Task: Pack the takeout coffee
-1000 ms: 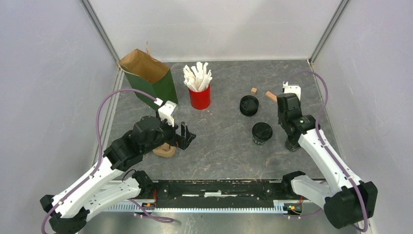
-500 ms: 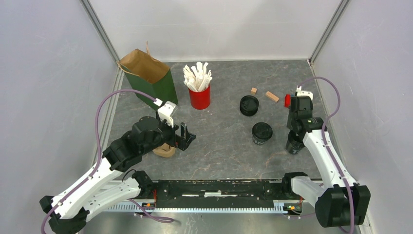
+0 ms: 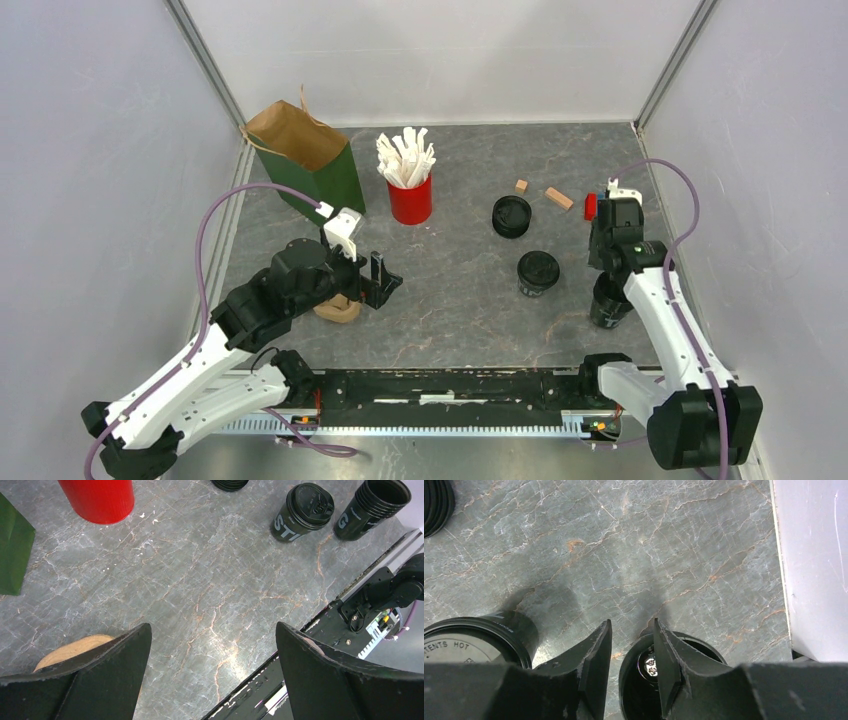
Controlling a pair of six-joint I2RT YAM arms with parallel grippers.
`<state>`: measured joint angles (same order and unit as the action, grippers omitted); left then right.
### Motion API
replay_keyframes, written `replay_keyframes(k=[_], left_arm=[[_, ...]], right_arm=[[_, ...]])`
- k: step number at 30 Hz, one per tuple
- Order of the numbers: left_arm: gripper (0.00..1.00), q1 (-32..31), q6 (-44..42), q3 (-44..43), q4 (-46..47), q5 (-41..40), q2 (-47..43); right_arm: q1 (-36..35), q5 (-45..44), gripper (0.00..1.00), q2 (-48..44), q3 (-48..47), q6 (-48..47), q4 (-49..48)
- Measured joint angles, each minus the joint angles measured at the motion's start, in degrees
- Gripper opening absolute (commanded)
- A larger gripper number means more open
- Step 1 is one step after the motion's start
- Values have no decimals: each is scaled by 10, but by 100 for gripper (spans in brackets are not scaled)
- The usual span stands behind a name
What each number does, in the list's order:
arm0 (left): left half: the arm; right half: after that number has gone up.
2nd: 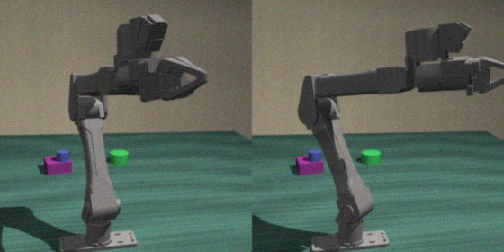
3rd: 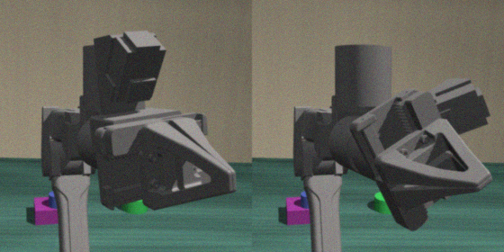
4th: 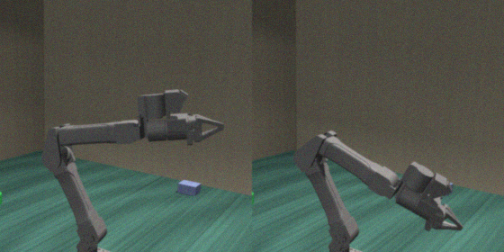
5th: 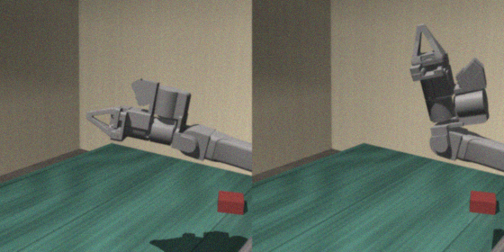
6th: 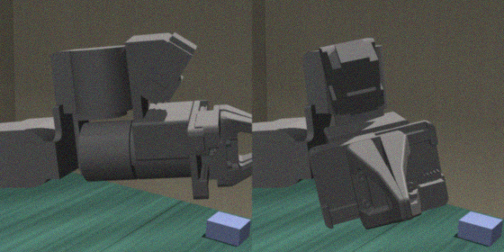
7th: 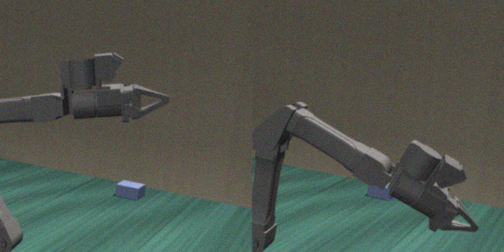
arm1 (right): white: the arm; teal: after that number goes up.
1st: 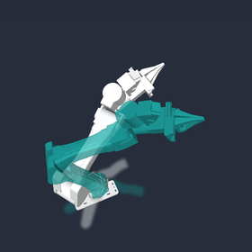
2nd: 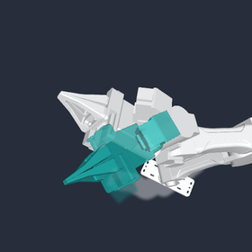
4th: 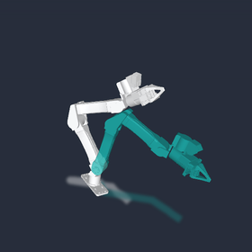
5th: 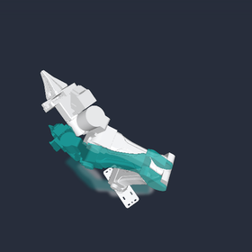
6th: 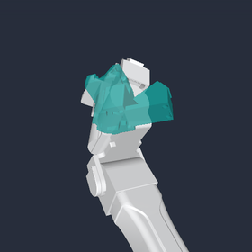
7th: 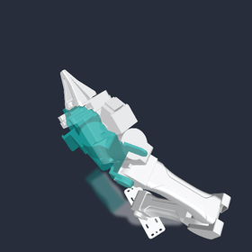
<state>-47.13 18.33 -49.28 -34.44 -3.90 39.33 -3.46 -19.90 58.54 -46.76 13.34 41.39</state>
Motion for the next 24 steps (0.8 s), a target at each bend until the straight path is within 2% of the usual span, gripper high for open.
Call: replay_keyframes(k=[12, 19, 24], left_arm=[[100, 0, 0, 0, 0, 5, 0], [100, 0, 0, 0, 0, 14, 0], [100, 0, 0, 0, 0, 14, -8]], right_arm=[[0, -3, 55, -19, -9, -2, 71], [0, -19, 55, -45, -17, -1, 95], [0, -17, 48, -64, -18, 1, 107]])
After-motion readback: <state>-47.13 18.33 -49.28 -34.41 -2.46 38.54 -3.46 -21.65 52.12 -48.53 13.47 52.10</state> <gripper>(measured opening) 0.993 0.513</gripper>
